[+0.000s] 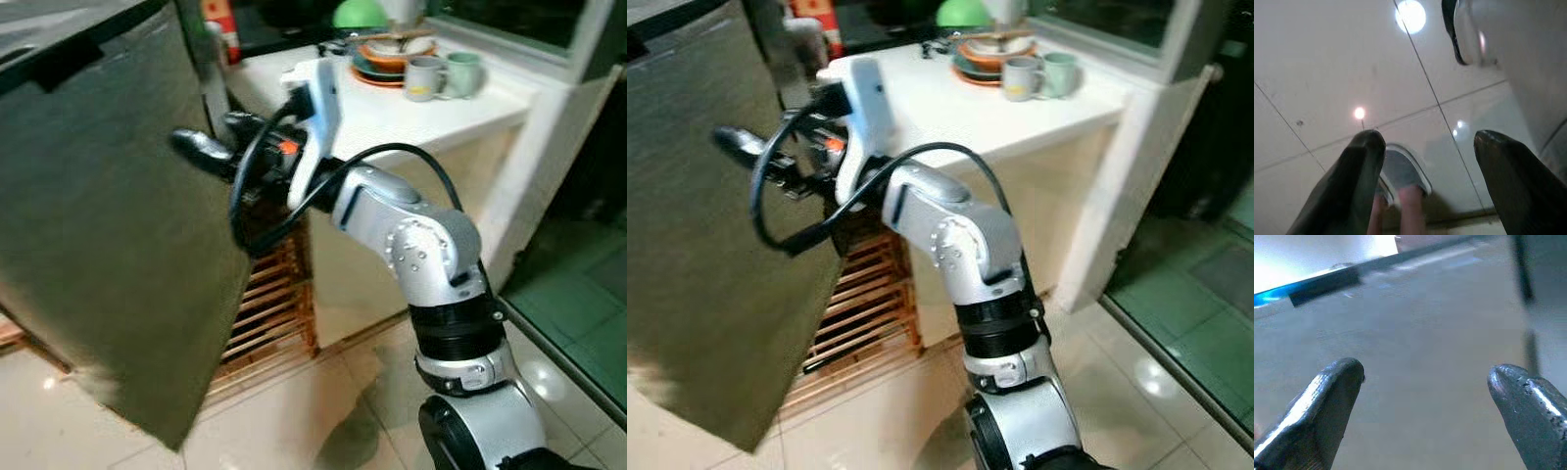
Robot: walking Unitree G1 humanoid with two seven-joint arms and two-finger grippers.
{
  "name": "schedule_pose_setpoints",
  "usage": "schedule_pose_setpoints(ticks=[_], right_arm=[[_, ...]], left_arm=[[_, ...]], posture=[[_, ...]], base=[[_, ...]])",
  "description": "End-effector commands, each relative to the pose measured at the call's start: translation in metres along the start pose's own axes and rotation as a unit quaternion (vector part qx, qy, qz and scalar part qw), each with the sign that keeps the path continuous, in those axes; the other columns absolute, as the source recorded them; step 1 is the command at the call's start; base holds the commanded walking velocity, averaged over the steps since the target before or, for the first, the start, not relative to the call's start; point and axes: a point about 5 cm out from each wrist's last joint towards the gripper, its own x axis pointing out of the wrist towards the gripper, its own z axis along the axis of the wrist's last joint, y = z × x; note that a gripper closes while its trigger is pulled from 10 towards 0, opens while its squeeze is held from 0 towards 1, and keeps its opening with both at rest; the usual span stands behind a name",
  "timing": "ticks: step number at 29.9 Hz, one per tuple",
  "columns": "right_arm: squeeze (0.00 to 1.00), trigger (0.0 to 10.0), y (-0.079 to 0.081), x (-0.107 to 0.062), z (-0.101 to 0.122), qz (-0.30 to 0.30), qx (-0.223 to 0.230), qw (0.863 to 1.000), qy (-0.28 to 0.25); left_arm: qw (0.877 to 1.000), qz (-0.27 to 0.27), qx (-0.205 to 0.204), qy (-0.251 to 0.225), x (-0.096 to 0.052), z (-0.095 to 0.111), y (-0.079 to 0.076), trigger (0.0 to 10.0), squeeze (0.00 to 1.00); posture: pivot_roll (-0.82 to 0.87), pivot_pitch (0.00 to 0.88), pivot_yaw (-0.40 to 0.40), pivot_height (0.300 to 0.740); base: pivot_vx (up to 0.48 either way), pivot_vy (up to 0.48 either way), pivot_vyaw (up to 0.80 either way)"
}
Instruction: Restocking fridge
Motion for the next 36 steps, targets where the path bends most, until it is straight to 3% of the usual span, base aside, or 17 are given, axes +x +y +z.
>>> schedule_pose_setpoints(ticks=[1, 5, 9, 11, 12, 14, 17, 19, 22, 23, 24, 25, 26, 27, 28, 31, 36], right_arm=[[0.00, 10.0, -0.011, -0.012, -0.009, -0.037, -0.015, 0.999, 0.019], [0.00, 10.0, -0.037, -0.033, -0.027, -0.119, -0.050, 0.990, 0.053], [0.00, 10.0, -0.064, -0.057, -0.050, -0.224, -0.120, 0.963, 0.093], [0.00, 10.0, -0.069, -0.064, -0.056, -0.240, -0.115, 0.959, 0.096], [0.00, 10.0, -0.081, -0.081, -0.069, -0.287, -0.120, 0.944, 0.108], [0.00, 10.0, -0.090, -0.093, -0.077, -0.321, -0.112, 0.934, 0.111], [0.00, 10.0, -0.097, -0.105, -0.083, -0.352, -0.120, 0.922, 0.108], [0.00, 10.0, -0.100, -0.111, -0.085, -0.368, -0.146, 0.912, 0.108], [0.00, 10.0, -0.108, -0.122, -0.088, -0.413, -0.156, 0.892, 0.096], [0.00, 10.0, -0.108, -0.122, -0.088, -0.413, -0.156, 0.892, 0.096], [0.00, 10.0, -0.110, -0.125, -0.087, -0.425, -0.152, 0.889, 0.082], [0.00, 10.0, -0.111, -0.127, -0.086, -0.432, -0.150, 0.886, 0.070], [0.00, 10.0, -0.111, -0.129, -0.085, -0.441, -0.151, 0.883, 0.057], [0.00, 10.0, -0.112, -0.131, -0.084, -0.447, -0.152, 0.880, 0.048], [1.00, 10.0, -0.112, -0.133, -0.084, -0.455, -0.156, 0.876, 0.043], [1.00, 10.0, -0.113, -0.138, -0.079, -0.468, -0.159, 0.869, 0.015], [1.00, 10.0, -0.115, -0.143, -0.079, -0.484, -0.176, 0.857, 0.022]], left_arm=[[0.998, 0.005, 0.003, -0.070, -0.004, 0.032, -0.001, 10.0, 0.00], [0.989, -0.003, -0.005, -0.148, -0.012, 0.068, -0.004, 10.0, 0.00], [0.971, 0.000, -0.014, -0.238, -0.027, 0.111, -0.001, 10.0, 0.00], [0.966, 0.003, -0.012, -0.259, -0.031, 0.120, 0.000, 10.0, 0.00], [0.947, 0.007, -0.023, -0.319, -0.046, 0.146, 0.017, 10.0, 0.00], [0.928, 0.016, -0.038, -0.372, -0.063, 0.166, 0.044, 10.0, 0.00], [0.891, 0.033, -0.044, -0.451, -0.090, 0.192, 0.064, 10.0, 0.00], [0.849, 0.021, -0.062, -0.524, -0.116, 0.216, 0.064, 10.0, 0.00], [0.769, 0.012, -0.036, -0.638, -0.173, 0.247, 0.049, 10.0, 0.00], [0.769, 0.012, -0.036, -0.638, -0.173, 0.247, 0.049, 10.0, 0.00], [0.744, 0.000, -0.028, -0.667, -0.191, 0.254, 0.040, 10.0, 0.00], [0.728, -0.023, -0.031, -0.684, -0.204, 0.258, 0.033, 10.0, 0.00], [0.705, -0.040, -0.031, -0.707, -0.220, 0.262, 0.025, 10.0, 1.00], [0.690, -0.053, -0.032, -0.721, -0.230, 0.264, 0.021, 10.0, 1.00], [0.685, -0.067, -0.030, -0.725, -0.235, 0.265, 0.016, 10.0, 1.00], [0.683, -0.073, -0.036, -0.726, -0.239, 0.263, 0.009, 10.0, 1.00], [0.692, -0.069, -0.034, -0.718, -0.236, 0.256, 0.007, 10.0, 1.00]], posture=[[-0.19, 0.000, 0.090, 0.740], [-0.18, 0.000, 0.080, 0.740], [-0.16, 0.000, 0.072, 0.740], [-0.16, 0.000, 0.071, 0.740], [-0.14, 0.000, 0.069, 0.740], [-0.13, 0.000, 0.068, 0.740], [-0.12, 0.000, 0.065, 0.740], [-0.12, 0.000, 0.064, 0.740], [-0.11, 0.000, 0.055, 0.740], [-0.11, 0.000, 0.055, 0.740], [-0.11, 0.000, 0.055, 0.740], [-0.10, 0.000, 0.052, 0.740], [-0.10, 0.000, 0.054, 0.740], [-0.10, 0.000, 0.055, 0.740], [-0.10, 0.000, 0.059, 0.740], [-0.11, 0.000, 0.064, 0.740], [-0.12, 0.000, 0.066, 0.740]], base=[[0.000, 0.000, 0.00], [0.000, 0.000, 0.00], [0.000, 0.000, 0.00], [0.000, 0.000, 0.00], [0.000, 0.000, 0.00], [0.000, 0.000, 0.00], [0.000, 0.000, 0.00], [0.000, 0.000, 0.00], [0.000, 0.000, 0.00], [0.000, 0.000, 0.00], [0.000, 0.000, 0.00], [0.000, 0.000, 0.00], [0.000, 0.000, 0.00], [0.000, 0.000, 0.00], [0.000, 0.000, 0.00], [0.000, 0.000, 0.00], [0.000, 0.000, 0.00]])
